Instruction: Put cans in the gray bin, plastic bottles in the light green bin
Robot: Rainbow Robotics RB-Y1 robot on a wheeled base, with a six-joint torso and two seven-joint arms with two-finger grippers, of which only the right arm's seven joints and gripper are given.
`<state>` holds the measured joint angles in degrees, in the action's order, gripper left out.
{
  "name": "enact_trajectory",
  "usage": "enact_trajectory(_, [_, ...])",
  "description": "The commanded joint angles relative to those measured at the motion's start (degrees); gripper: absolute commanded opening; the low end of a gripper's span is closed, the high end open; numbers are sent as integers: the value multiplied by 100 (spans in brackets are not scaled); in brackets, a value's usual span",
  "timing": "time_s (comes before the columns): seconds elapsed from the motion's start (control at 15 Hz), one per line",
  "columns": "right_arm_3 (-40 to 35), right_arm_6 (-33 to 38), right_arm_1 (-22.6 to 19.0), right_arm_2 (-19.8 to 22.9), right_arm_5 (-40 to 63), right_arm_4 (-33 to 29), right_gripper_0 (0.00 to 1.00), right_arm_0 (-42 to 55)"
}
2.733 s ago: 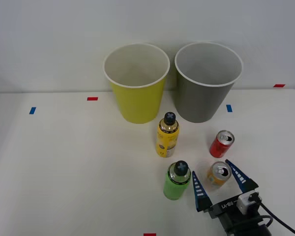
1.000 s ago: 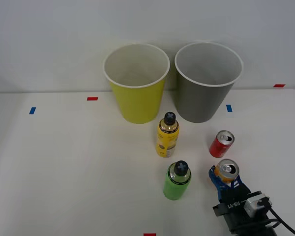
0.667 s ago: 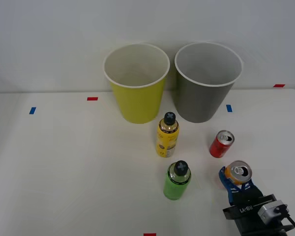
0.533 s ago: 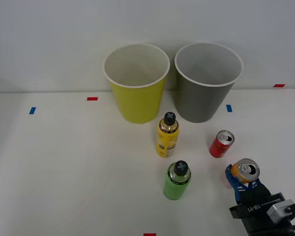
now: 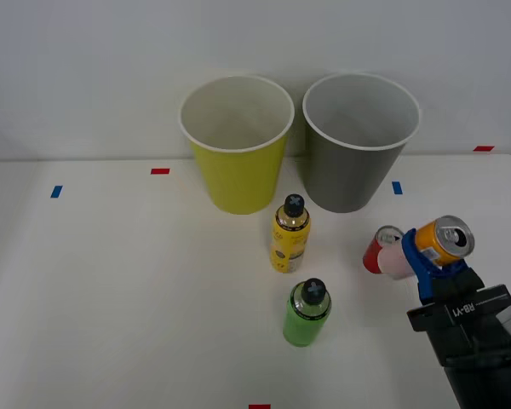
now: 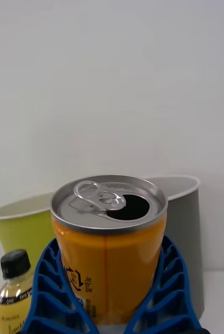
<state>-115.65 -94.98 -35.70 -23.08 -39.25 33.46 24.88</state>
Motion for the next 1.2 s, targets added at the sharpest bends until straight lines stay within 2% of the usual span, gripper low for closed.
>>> enact_trajectory(0.07, [-599,102,353,295,937,161,0,-362])
enact_trajectory(0.47, [-801,137,1426,937,2571,293,0,-1548])
enact_trajectory(0.8, [-801,67,2287,1728,4584,170,0,-2576])
enact_trajectory(1.07, [-801,41,2718,2255,5797,47,0,-3253])
enact_trajectory(1.2, [-739,32,2797,2352,6069,-32,0,-3438])
